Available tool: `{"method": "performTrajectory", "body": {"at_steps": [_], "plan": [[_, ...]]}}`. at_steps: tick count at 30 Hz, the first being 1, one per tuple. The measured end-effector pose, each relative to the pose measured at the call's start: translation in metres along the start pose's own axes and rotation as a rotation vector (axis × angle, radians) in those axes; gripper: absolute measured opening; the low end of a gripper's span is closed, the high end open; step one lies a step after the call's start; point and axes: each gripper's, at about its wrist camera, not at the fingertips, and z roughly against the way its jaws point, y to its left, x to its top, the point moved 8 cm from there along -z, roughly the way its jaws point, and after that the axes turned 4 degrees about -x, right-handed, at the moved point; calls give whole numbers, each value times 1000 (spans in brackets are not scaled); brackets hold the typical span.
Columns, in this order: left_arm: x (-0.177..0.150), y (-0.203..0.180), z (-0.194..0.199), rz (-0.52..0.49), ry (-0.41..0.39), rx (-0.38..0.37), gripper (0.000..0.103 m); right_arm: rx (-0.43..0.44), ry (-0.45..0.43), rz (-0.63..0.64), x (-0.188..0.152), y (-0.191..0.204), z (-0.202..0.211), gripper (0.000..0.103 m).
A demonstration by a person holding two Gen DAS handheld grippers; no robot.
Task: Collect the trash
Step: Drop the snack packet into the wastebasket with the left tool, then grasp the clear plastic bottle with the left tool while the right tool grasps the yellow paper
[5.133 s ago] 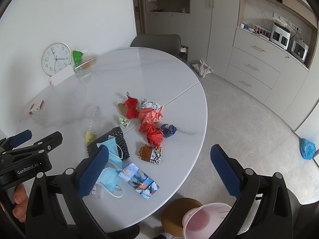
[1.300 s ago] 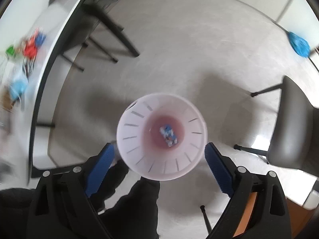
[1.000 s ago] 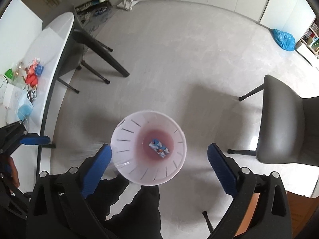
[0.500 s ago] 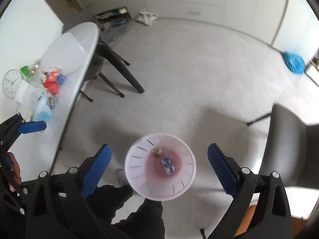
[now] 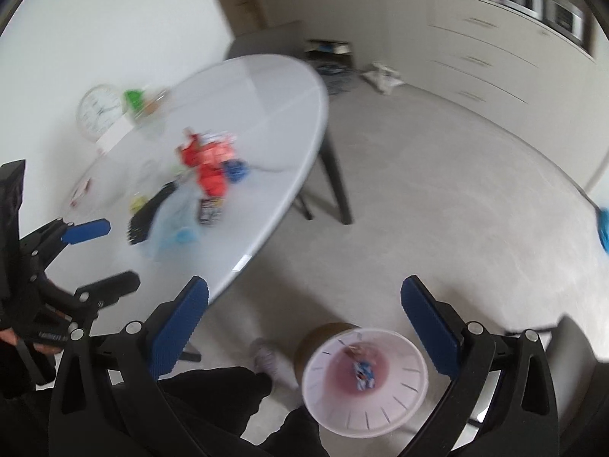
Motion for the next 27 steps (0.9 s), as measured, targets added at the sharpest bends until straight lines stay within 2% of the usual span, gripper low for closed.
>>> {"method": "performTrajectory", "body": {"at_steps": [5,8,12,15,21,23,27], "plan": [[-25,73,9,112,14,79,95,71,37,52,15,56,-32,101],[-33,110,12,136,23,111,95,103,64,68,19,86,-47,101],[-38,154,7,180,31,119,95,113,95,88,25,119,-66,101],[-39,195,-3,265,48,121,95,107,110,87,30,133,-75,101],[-12,280,-41,447,76,172,95,70,124,51,49,151,-93,101],[-2,298,-53,473,77,180,95,59,128,42,56,155,-100,101],[14,328,-88,498,132,202,95,43,140,43,69,165,-114,101]]}}
